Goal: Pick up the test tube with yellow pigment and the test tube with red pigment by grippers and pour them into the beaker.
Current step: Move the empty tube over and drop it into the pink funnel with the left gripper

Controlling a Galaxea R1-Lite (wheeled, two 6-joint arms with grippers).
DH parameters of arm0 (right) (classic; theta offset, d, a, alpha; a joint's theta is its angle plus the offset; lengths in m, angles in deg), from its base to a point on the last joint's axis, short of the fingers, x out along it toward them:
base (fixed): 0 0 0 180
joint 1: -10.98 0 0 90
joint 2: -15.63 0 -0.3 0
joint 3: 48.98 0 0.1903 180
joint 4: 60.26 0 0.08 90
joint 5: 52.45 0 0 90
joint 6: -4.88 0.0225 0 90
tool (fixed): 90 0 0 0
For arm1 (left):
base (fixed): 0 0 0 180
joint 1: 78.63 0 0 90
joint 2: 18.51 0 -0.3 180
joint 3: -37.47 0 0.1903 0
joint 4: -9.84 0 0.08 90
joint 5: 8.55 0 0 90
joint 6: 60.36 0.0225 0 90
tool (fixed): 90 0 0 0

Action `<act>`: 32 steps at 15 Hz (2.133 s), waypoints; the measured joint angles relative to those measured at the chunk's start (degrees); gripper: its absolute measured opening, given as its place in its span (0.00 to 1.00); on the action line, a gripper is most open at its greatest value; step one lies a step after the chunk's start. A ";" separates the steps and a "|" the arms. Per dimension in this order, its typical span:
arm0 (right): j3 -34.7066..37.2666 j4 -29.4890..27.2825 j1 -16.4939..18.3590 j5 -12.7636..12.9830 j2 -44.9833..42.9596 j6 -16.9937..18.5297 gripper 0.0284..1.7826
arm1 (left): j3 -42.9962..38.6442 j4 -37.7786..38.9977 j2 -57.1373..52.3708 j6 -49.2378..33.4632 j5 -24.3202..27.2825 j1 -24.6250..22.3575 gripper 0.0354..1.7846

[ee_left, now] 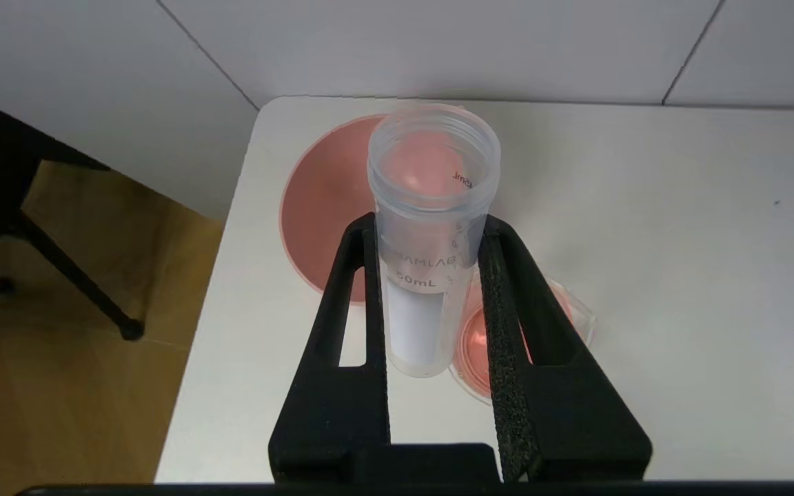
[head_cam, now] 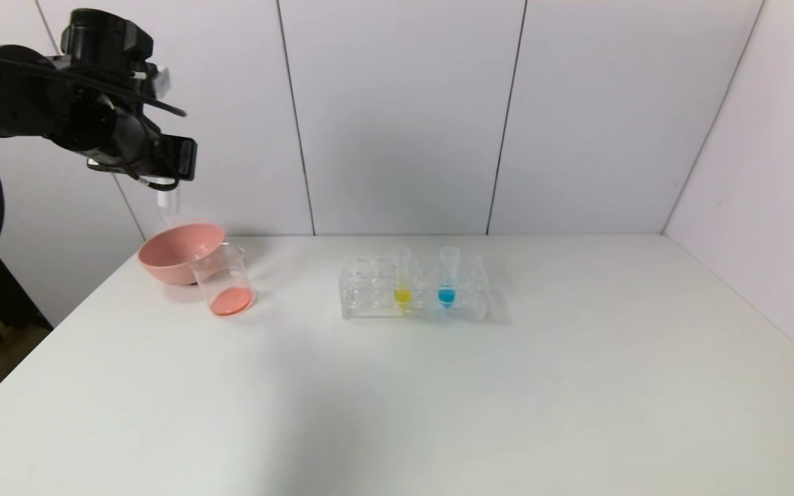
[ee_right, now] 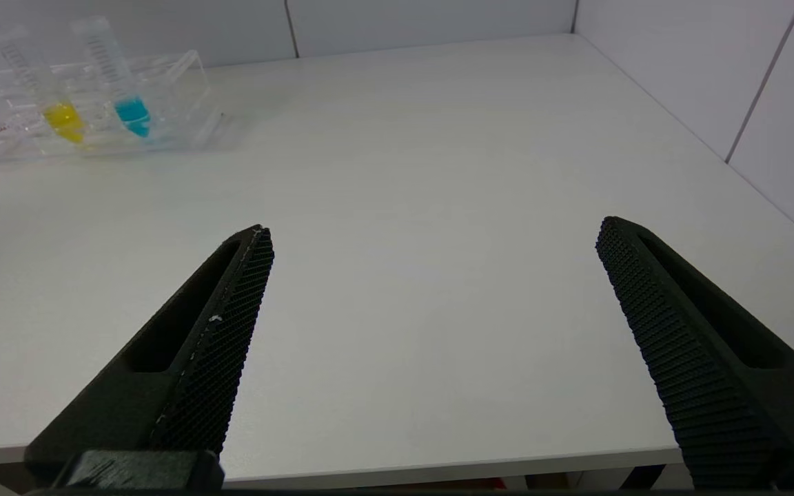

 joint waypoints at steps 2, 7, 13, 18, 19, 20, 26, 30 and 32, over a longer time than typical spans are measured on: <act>0.00 0.02 0.00 0.02 0.00 -0.02 0.96 | -8.98 8.28 -2.40 -2.52 0.29 -1.38 0.22; 0.00 0.02 0.00 0.02 0.00 0.00 0.96 | -33.27 41.12 -5.46 -3.35 2.47 -5.06 0.22; 0.00 0.02 0.00 0.02 0.00 -0.02 0.96 | -34.45 56.03 1.38 -3.96 4.10 -8.97 0.22; 0.00 0.02 0.00 0.02 0.00 -0.02 0.96 | -24.86 55.15 12.74 -4.16 4.21 -10.95 0.22; 0.00 0.00 0.00 0.02 0.00 0.00 0.96 | -23.43 54.89 14.49 -4.24 4.22 -11.09 0.22; 0.00 0.00 0.00 0.02 0.00 0.00 0.96 | -22.65 54.82 15.80 -4.40 4.22 -11.14 0.22; 0.00 0.00 0.00 0.02 0.00 0.00 0.96 | -22.93 55.37 17.62 -5.07 4.29 -11.20 0.39; 0.00 0.02 0.00 0.02 0.00 -0.02 0.96 | -25.03 56.48 16.40 -5.14 4.35 -11.04 0.76; 0.00 0.02 0.00 0.00 0.00 -0.02 0.96 | -26.71 57.62 14.53 -5.21 4.95 -10.90 0.89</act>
